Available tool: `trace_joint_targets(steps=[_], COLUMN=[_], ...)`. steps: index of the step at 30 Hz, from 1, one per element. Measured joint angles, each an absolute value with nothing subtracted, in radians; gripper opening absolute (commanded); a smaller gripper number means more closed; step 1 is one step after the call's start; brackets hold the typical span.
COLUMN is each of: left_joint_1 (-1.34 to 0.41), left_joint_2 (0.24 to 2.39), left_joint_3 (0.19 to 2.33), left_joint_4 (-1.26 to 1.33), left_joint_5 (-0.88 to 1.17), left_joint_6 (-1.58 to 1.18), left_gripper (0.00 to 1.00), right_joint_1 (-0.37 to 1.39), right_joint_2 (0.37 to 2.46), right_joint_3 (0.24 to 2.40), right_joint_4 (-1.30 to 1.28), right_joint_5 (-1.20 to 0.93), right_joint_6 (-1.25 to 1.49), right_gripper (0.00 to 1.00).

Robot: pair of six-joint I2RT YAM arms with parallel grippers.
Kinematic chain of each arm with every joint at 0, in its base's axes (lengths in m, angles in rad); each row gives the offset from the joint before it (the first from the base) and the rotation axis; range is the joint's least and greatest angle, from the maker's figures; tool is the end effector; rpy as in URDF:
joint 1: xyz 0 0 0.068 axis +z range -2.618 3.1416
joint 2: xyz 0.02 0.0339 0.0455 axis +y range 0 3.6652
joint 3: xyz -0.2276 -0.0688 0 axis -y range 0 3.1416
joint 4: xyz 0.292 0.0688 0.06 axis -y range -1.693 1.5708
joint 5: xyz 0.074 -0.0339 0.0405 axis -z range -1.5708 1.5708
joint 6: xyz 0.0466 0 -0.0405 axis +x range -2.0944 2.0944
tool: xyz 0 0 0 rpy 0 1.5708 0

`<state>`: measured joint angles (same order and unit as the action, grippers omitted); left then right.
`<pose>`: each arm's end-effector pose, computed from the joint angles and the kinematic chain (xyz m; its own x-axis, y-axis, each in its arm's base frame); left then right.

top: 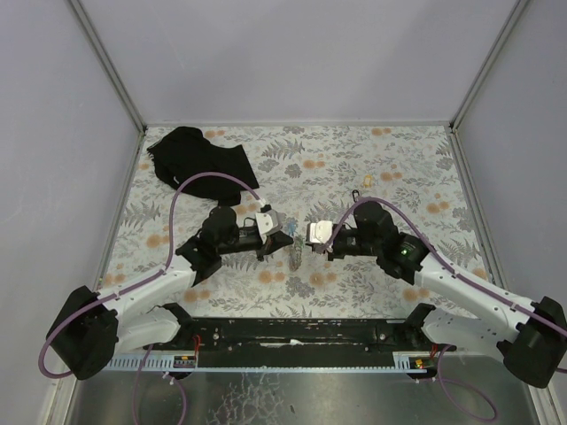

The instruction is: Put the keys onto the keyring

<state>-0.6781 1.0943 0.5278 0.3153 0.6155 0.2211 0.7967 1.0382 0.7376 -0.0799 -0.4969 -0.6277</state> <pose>0.2189 -0.2109 0.1818 0.0190 0.2146 -0.9765 0.9671 0.2439 0.0724 0.1993 0.2357 0.2377 0.3407 -0.3900 -0.8555 -0.9117 0.0853 -0.4020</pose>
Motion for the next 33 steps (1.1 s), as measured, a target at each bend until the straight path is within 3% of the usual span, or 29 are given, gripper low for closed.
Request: trace_joint_targets(steps=[2, 6, 33], left_joint_1=[-0.678, -0.673, -0.671], left_joint_2=[1.094, 1.093, 1.086], left_joint_3=[0.524, 0.51, 0.491], left_joint_4=[0.324, 0.341, 0.375], left_joint_5=[0.616, 0.622, 0.651], left_joint_6=[0.217, 0.213, 0.206], left_gripper=[0.0, 0.0, 0.0], right_joint_1=[0.797, 0.797, 0.797], right_joint_2=[1.009, 1.004, 1.083], right_joint_3=[0.714, 0.708, 0.715], right_joint_4=[-0.057, -0.035, -0.007], right_joint_5=[-0.475, -0.453, -0.465], right_joint_6=[-0.624, -0.624, -0.648], right_gripper=[0.2, 0.37, 0.27])
